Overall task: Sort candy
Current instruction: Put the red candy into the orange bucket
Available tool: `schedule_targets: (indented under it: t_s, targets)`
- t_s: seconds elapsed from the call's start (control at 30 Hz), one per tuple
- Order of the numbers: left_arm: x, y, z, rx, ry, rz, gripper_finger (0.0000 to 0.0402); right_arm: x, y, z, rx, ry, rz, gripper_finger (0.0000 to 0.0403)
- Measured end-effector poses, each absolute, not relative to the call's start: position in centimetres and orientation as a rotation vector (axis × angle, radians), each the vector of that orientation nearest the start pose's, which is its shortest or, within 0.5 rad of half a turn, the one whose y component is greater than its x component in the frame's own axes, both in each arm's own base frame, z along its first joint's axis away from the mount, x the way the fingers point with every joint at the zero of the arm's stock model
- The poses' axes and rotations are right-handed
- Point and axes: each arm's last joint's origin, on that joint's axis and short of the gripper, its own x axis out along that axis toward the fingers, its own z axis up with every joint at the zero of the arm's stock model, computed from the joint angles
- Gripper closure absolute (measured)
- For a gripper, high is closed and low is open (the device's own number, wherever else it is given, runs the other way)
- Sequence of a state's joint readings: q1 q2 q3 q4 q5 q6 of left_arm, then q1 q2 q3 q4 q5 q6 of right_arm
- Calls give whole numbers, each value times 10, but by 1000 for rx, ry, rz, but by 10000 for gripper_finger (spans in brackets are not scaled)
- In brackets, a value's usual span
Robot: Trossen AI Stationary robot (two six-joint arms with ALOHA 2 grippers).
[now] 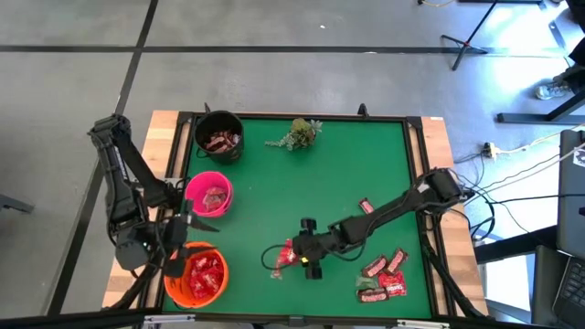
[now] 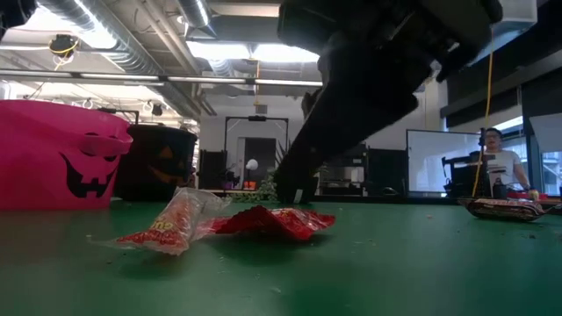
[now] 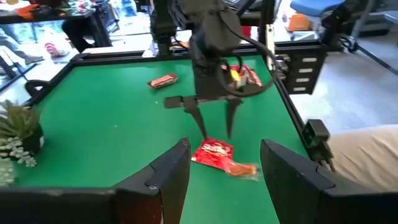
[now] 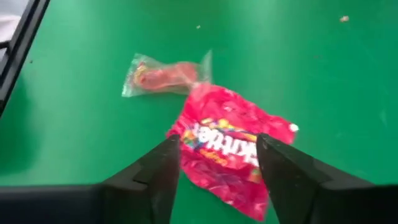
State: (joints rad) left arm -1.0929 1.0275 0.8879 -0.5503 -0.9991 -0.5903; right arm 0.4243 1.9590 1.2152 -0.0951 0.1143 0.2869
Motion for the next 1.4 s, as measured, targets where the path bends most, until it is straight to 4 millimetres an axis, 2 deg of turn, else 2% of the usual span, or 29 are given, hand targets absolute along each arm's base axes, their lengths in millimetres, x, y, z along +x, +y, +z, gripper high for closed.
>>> schedule_targets:
  t_s: [0.2,0.37,0.5,0.7,0.83,0.93,1.07,1.23,1.4]
  targets:
    - [118,-162,301,4,364,25,218,374,163,137,2,859,104,132]
    - [119,-161,301,1,366,31,218,376,160,119,-19,909,69,113]
    - [119,-161,301,2,362,38,218,376,158,114,-27,931,42,140]
    - [120,-161,302,1,357,49,218,375,157,120,-34,918,48,250]
    - [122,-161,300,19,329,98,218,372,154,131,-48,906,27,327]
    - [124,-163,298,38,324,121,218,371,152,151,-56,840,-23,360]
    - [131,-166,291,66,341,148,218,369,149,179,-70,729,-73,356]
    - [145,-169,279,112,372,203,218,372,148,211,-68,546,-104,314]
    - [164,-170,266,189,423,241,218,379,151,226,-112,393,-82,309]
